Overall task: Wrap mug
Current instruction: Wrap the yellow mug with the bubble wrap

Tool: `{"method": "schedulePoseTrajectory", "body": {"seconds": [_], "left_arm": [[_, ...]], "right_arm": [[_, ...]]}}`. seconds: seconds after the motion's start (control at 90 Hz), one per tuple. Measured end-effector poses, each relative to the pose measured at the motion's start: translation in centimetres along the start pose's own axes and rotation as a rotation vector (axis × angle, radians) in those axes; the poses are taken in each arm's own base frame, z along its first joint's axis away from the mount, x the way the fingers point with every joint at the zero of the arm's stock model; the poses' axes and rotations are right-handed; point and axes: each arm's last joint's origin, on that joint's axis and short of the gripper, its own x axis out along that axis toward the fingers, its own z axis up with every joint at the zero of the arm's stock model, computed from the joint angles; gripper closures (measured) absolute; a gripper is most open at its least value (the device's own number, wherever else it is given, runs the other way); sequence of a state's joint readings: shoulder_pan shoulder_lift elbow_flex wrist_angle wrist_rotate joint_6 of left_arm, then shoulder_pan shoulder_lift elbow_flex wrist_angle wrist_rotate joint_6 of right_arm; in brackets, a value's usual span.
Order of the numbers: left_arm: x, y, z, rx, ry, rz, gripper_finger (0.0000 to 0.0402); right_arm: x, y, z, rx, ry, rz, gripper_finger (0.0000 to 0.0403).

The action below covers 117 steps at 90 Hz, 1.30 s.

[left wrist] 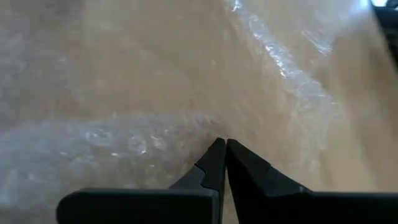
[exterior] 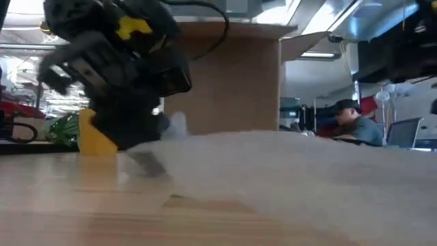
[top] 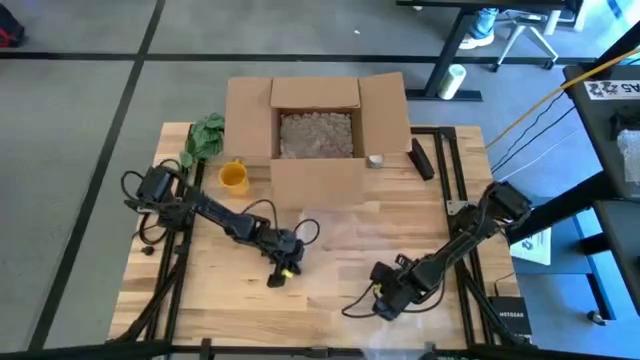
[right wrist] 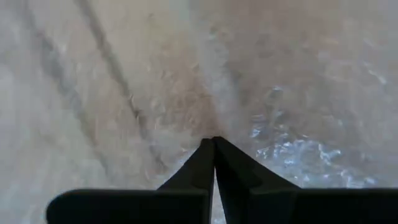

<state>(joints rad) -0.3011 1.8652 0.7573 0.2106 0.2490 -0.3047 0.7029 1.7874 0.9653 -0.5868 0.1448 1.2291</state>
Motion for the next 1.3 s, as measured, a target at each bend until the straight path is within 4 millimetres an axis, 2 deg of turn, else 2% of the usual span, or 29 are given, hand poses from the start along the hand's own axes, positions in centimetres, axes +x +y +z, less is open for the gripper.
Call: {"method": "schedulePoseTrajectory", "body": {"seconds": [0.089,0.167,0.233,0.367,0.544,0.633,0.856,1.067,1.178,1.3], "left_arm": [[-0.2,-1.5,-0.1,0.048,-0.013,-0.018,0.0401],[-1.3,-2.8,0.3,0.123,-0.067,0.036,0.0401],[-2.9,-3.7,0.7,0.196,-0.114,0.101,0.0401],[-7.0,-5.2,3.0,0.312,-0.303,0.161,0.0401],[-9.7,-5.7,3.9,0.395,-0.394,0.215,0.0401],[-9.7,-4.7,4.0,0.389,-0.373,0.249,0.0401],[-7.9,0.0,4.1,0.316,-0.27,0.365,0.0401],[-6.7,4.2,2.3,0.179,-0.047,0.447,0.0401],[-6.7,4.8,1.5,0.119,0.026,0.458,0.0401],[-6.4,3.8,1.1,0.09,0.056,0.417,0.0401]], "right_arm": [[0.0,-0.1,0.4,-0.006,-0.022,-0.01,0.0403],[0.0,-0.1,0.4,-0.015,-0.024,-0.009,0.0403],[0.0,-0.1,0.3,-0.016,-0.028,-0.009,0.0403],[0.0,-0.1,0.4,-0.019,-0.028,-0.007,0.0403],[0.0,0.0,0.4,-0.022,-0.028,-0.002,0.0403],[0.0,0.0,0.4,-0.041,-0.03,0.007,0.0403],[0.1,0.4,0.6,-0.046,-0.048,0.05,0.0403],[-0.1,1.2,0.6,-0.057,-0.059,0.11,0.0403],[-0.2,1.3,0.5,-0.084,-0.045,0.115,0.0403],[-0.3,0.5,0.4,-0.094,-0.004,0.033,0.0403]]}}
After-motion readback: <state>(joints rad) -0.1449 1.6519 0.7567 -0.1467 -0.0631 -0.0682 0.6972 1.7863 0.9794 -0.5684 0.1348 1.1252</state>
